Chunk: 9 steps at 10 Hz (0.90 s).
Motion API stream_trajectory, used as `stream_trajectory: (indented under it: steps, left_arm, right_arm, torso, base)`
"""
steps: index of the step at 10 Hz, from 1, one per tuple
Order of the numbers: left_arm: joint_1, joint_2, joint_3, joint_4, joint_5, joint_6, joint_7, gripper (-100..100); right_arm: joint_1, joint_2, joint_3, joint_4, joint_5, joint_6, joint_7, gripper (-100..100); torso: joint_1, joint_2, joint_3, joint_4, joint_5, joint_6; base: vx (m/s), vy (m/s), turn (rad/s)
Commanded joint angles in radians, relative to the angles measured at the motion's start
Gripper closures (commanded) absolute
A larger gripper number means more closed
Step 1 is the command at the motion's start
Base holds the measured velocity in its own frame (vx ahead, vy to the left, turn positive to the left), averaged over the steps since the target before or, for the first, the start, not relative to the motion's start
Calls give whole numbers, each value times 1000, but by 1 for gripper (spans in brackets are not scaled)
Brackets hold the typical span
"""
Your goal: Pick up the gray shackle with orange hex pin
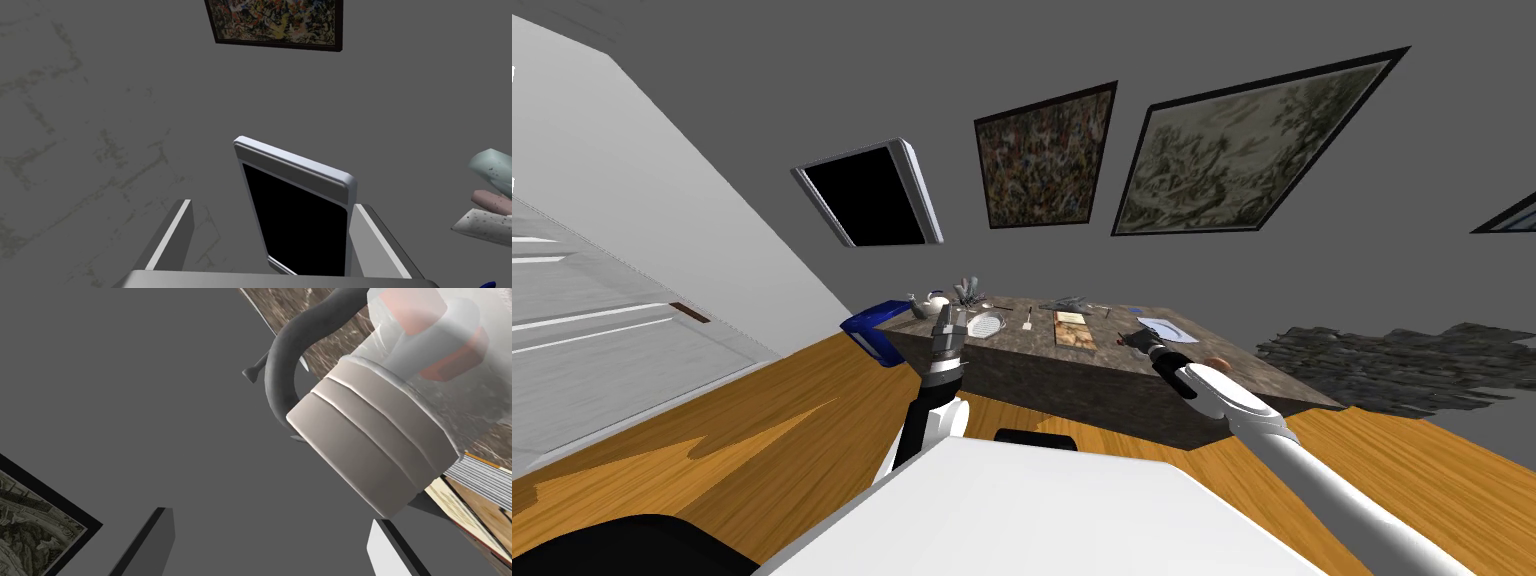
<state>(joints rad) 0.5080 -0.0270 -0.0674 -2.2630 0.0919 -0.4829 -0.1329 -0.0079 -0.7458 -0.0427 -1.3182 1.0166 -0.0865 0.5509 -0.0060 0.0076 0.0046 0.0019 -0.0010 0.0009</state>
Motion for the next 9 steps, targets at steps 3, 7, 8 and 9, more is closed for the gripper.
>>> stream_trajectory:
  steps: [3,7,8,9]
  left_arm:
    - [0,0,0,0,0,0,0,0]
    - [0,0,0,0,0,0,0,0]
    - [0,0,0,0,0,0,0,0]
    - [0,0,0,0,0,0,0,0]
  right_arm:
    - [-93,-44,64,38,74,-69,-42,-100]
    - [-172,-77,123,68,146,-129,-83,-100]
    - [-212,-91,153,85,183,-160,-105,-100]
    - [-212,-91,153,85,183,-160,-105,-100]
  torso:
    - [-1,0,0,0,0,0]
    - [-1,-1,-1,0,0,0]
    - [-1,-1,-1,0,0,0]
    - [-2,-2,-1,-1,0,0]
  base:
    - [-82,-82,-41]
    - [-55,-76,-18]
    - [-53,-116,-14]
    - [-48,-87,7]
